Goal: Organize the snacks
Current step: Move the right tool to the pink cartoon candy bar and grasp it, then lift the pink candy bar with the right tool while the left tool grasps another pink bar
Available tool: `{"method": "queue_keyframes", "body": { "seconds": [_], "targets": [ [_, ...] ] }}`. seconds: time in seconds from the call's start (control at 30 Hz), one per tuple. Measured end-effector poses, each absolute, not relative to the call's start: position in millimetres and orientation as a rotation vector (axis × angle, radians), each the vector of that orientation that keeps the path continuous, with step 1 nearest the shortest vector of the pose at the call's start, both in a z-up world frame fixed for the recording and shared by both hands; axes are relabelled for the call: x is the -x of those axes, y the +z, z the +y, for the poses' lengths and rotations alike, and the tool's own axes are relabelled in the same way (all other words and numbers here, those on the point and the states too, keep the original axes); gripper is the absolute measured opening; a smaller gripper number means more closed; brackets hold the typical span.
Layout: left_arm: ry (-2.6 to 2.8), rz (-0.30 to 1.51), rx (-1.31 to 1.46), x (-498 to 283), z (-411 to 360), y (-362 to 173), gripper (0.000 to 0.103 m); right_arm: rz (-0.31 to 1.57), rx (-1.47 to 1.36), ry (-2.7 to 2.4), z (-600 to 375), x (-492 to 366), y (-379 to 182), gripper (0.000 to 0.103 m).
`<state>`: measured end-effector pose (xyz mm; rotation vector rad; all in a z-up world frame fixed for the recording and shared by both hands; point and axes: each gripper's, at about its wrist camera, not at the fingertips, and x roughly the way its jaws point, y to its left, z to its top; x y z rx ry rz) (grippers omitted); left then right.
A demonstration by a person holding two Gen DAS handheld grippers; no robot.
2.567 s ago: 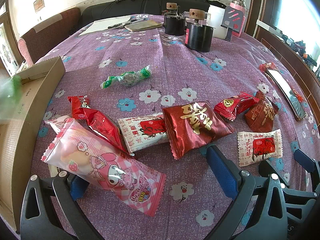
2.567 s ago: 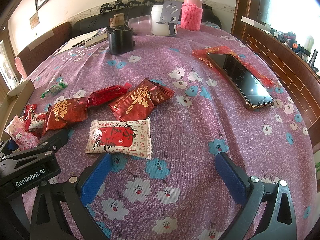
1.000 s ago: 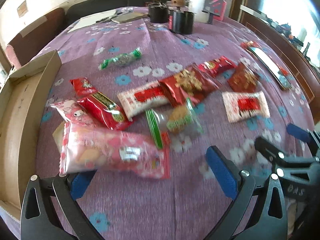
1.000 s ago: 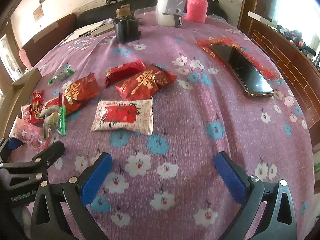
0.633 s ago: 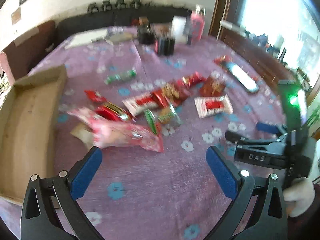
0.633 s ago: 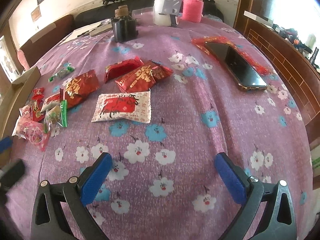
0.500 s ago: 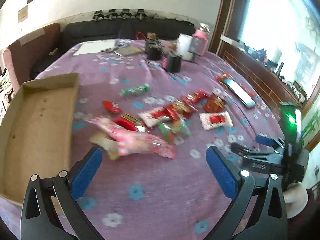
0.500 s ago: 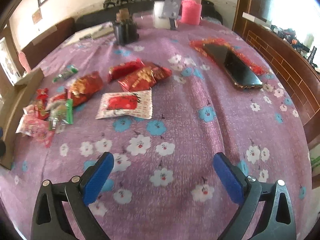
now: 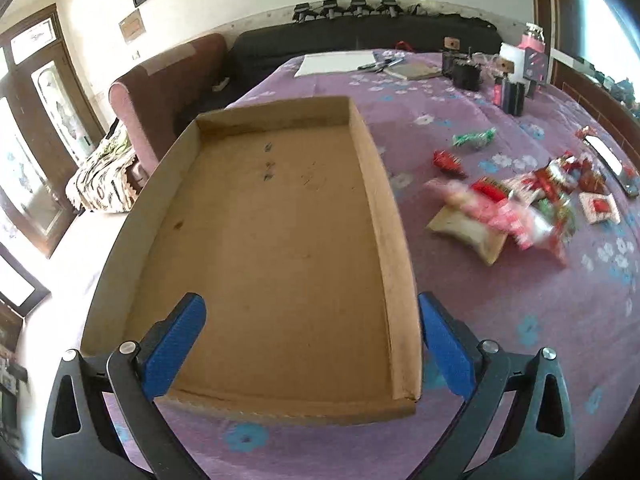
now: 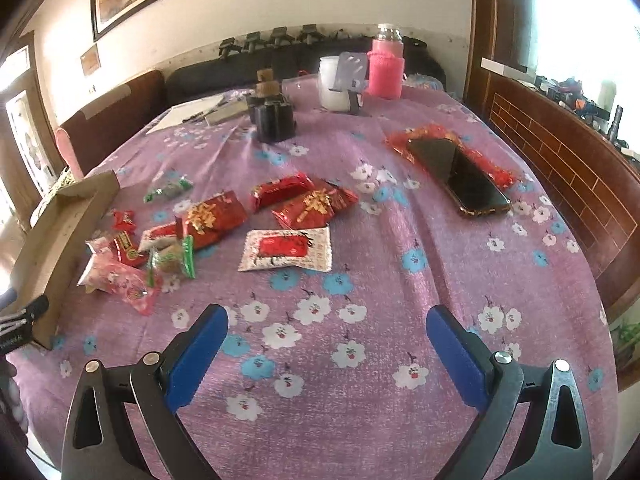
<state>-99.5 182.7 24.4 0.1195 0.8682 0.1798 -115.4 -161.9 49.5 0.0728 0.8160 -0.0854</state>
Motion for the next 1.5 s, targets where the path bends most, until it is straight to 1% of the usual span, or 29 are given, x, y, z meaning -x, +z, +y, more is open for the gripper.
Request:
{"method": "queue_keyframes", "body": {
  "seconds": [0.2,0.27,0.4,0.5,0.53,0.67,0.8,0.93,1.0,1.03,1.07,1.1,1.13,1.17,1.2,1.23,1.3,1.5],
  "targets": [
    [0.200,0.861,-0.113,112.8,207.4,28.5,0.103,0.799,-0.070,-0.073,-157.8,116.1,53.4,0.100],
    [0.148,0.807,-0.063,124.3,209.1,47.0,0.103,0.796,-0.069,-0.061,-156.4,115.0,54.3,0.100],
    [-0.002,0.644,-0.039,145.0,185.1,89.0,0.103,0.782,-0.073,0.008,-148.9,109.7,54.8,0.100],
    [-0.104,0.587,-0.004,146.7,169.7,102.8,0.103,0.768,-0.078,0.096,-137.4,104.8,54.6,0.100],
    [-0.126,0.593,0.010,143.0,168.0,103.8,0.103,0.764,-0.067,0.134,-129.6,103.1,54.7,0.100],
    [-0.156,0.691,0.109,124.7,167.3,91.7,0.103,0.759,0.025,0.277,-86.1,98.7,54.8,0.094],
    [-0.156,0.750,0.181,113.5,177.2,80.0,0.103,0.760,0.147,0.394,-37.7,90.0,49.9,0.084],
    [-0.182,0.793,0.292,108.9,194.3,73.5,0.103,0.779,0.221,0.459,-6.3,73.7,36.3,0.077],
    [-0.192,0.809,0.332,105.4,198.3,71.1,0.103,0.797,0.252,0.468,5.3,65.6,27.4,0.066],
    [-0.195,0.819,0.350,101.6,199.5,69.5,0.103,0.807,0.263,0.473,10.7,61.6,22.2,0.062],
    [-0.192,0.827,0.359,97.7,199.6,68.2,0.103,0.820,0.264,0.478,13.9,58.9,18.9,0.051],
    [-0.191,0.834,0.364,94.1,198.9,66.8,0.103,0.839,0.260,0.479,15.2,55.1,15.9,0.043],
    [-0.193,0.838,0.368,92.8,199.5,67.3,0.103,0.842,0.240,0.473,14.2,52.6,15.7,0.042],
    [-0.196,0.845,0.372,89.2,197.2,66.0,0.103,0.837,0.219,0.471,11.5,51.5,17.3,0.030],
    [-0.200,0.859,0.377,84.4,193.0,64.0,0.103,0.846,0.168,0.482,5.3,50.0,19.9,0.023],
    [-0.204,0.866,0.381,81.6,191.7,63.5,0.103,0.858,0.124,0.492,-0.4,49.2,22.0,0.021],
    [-0.219,0.880,0.377,73.3,182.6,61.9,0.103,0.873,0.029,0.498,-16.0,49.8,25.6,0.021],
    [-0.218,0.976,0.302,39.5,148.5,43.7,0.103,0.906,-0.141,0.513,-46.5,56.0,22.4,0.021]
  ]
}}
